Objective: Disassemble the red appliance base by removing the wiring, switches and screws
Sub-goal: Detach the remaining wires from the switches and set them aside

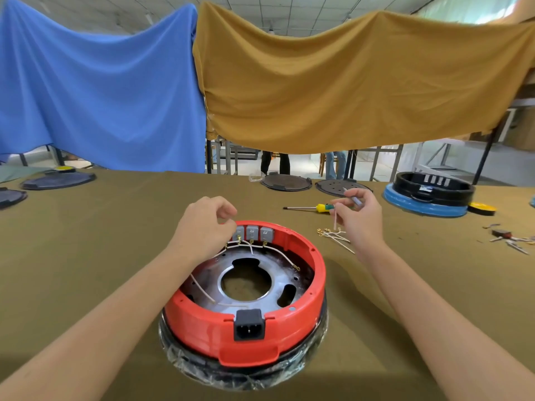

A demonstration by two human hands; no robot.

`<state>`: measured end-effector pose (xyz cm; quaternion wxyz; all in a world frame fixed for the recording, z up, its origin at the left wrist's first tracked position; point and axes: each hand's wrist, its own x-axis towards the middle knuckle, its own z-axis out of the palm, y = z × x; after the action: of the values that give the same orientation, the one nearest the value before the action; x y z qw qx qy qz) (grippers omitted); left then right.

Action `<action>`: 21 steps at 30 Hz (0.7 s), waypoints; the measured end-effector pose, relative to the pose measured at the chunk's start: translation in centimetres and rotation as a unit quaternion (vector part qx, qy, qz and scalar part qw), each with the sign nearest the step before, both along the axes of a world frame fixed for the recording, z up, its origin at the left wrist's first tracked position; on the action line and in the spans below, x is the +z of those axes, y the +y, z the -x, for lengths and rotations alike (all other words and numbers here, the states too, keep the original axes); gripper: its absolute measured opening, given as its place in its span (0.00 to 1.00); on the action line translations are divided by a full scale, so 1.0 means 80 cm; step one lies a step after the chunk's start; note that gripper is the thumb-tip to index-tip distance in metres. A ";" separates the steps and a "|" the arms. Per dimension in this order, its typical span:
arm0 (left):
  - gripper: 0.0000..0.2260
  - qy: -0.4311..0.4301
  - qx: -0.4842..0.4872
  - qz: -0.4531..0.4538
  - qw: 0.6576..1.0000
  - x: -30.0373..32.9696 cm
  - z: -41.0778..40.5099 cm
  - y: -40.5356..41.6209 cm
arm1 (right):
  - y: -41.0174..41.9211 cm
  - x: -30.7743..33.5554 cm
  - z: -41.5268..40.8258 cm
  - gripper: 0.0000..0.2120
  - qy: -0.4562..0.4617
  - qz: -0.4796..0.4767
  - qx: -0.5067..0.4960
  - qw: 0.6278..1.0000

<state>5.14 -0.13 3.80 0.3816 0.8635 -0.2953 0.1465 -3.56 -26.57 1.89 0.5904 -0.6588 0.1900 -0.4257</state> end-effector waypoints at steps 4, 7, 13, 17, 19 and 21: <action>0.08 0.021 0.025 -0.018 0.999 -0.001 -0.003 0.001 | -0.022 -0.024 0.013 0.12 0.115 0.103 0.000 0.988; 0.08 0.044 0.023 -0.038 0.998 0.000 -0.003 0.000 | -0.026 -0.031 0.014 0.12 0.157 0.151 0.006 0.976; 0.09 0.067 0.020 -0.045 0.997 0.008 0.005 0.003 | -0.030 -0.032 0.017 0.09 0.172 0.202 -0.030 0.964; 0.11 0.112 -0.096 -0.120 0.982 0.023 0.003 0.016 | -0.025 -0.027 0.022 0.05 0.097 0.137 -0.021 0.986; 0.15 0.156 -0.139 -0.134 0.969 0.030 0.001 0.025 | -0.017 -0.023 0.023 0.03 0.058 0.091 0.011 0.994; 0.17 0.156 -0.124 -0.140 0.970 0.027 0.000 0.031 | -0.009 -0.019 0.025 0.05 0.016 0.050 0.058 0.997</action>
<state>5.18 2.36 5.95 0.3134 0.8772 -0.3545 -0.0814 -5.57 -27.26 0.40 0.5774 -0.7042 0.1388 -0.3891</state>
